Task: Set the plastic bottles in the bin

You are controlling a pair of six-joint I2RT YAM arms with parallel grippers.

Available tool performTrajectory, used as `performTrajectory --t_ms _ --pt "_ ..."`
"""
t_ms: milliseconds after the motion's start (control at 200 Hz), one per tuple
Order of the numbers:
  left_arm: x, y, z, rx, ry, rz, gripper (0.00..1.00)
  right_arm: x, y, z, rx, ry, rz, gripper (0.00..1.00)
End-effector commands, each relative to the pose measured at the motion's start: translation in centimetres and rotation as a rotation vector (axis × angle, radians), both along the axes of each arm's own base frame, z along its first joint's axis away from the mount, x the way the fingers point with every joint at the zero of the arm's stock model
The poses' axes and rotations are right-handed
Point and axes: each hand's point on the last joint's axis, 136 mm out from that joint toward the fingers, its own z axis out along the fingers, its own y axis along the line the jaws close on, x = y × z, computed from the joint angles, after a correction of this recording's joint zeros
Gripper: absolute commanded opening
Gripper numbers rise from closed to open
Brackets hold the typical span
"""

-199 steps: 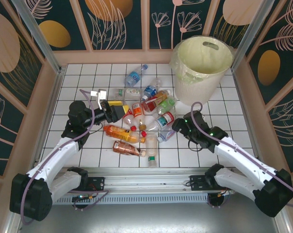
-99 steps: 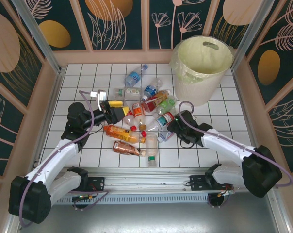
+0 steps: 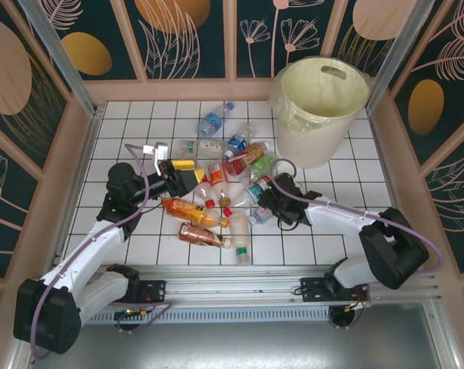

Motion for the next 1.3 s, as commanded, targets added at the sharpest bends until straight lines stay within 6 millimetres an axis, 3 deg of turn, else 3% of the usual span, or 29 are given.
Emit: performTrajectory --t_ms 0,130,325,565,771,1096,1296 --pt "-0.4 -0.1 0.2 -0.010 -0.018 -0.010 0.99 0.6 0.1 -0.4 -0.058 0.001 0.028 0.76" --pt "-0.4 -0.1 0.2 -0.010 -0.017 -0.006 0.99 0.9 0.0 -0.7 -0.092 0.003 0.037 0.72" --pt "-0.3 -0.1 0.1 -0.009 -0.012 -0.005 0.99 1.0 -1.5 -0.7 -0.192 -0.019 0.063 0.54" --pt "-0.3 -0.1 0.0 -0.008 -0.009 -0.006 0.99 1.7 -2.3 2.0 -0.251 -0.151 0.139 0.50" --pt "-0.2 -0.1 -0.1 -0.009 -0.009 -0.004 0.99 2.3 -3.0 7.8 -0.267 -0.342 0.184 0.50" --pt "0.0 -0.3 -0.2 -0.010 0.002 -0.007 0.99 2.1 -2.9 19.7 -0.229 -0.670 0.289 0.50" --pt "0.1 -0.3 -0.2 -0.011 0.006 -0.004 0.99 3.8 -3.8 26.8 -0.299 -0.812 0.241 0.50"
